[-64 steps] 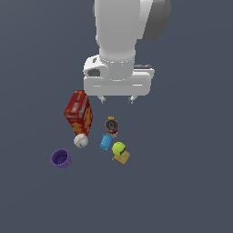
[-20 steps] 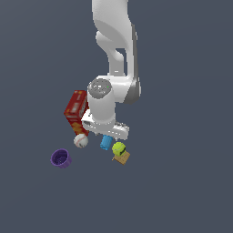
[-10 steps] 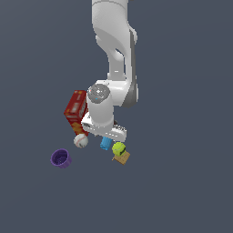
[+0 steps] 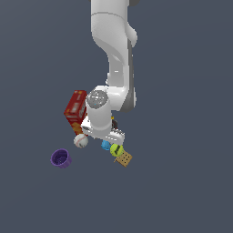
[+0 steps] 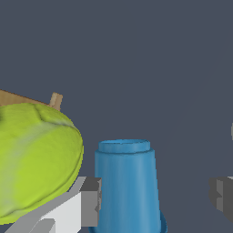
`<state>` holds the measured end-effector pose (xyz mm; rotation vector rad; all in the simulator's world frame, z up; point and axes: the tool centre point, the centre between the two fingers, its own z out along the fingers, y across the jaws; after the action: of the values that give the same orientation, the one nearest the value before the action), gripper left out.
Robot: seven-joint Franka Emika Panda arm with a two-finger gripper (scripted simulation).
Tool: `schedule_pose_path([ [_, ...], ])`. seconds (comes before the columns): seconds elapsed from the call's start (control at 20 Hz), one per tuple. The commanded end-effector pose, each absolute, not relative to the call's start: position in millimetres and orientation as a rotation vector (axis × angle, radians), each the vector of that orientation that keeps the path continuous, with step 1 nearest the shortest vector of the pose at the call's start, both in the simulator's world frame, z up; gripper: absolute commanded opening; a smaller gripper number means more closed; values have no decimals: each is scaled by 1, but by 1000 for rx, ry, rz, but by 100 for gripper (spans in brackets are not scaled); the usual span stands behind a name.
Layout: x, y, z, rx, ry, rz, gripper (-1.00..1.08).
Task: Pick up a designated object from a clutter of objects.
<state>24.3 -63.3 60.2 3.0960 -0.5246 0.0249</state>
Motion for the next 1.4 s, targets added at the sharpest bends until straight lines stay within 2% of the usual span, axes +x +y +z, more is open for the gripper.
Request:
schedule_pose_path([
  [0.0,20,-55,41,3101,-506,-1,100],
  [0.25,21,-55,34,3100,-506,0,100],
  [0.3,21,-55,34,3100,-506,0,-100],
  [0.75,21,-55,34,3100,-506,0,-100],
  [0.95,30,-45,49,3113,-480,37,-100],
  [1.35,29,-66,81,3112,-483,33,-100],
])
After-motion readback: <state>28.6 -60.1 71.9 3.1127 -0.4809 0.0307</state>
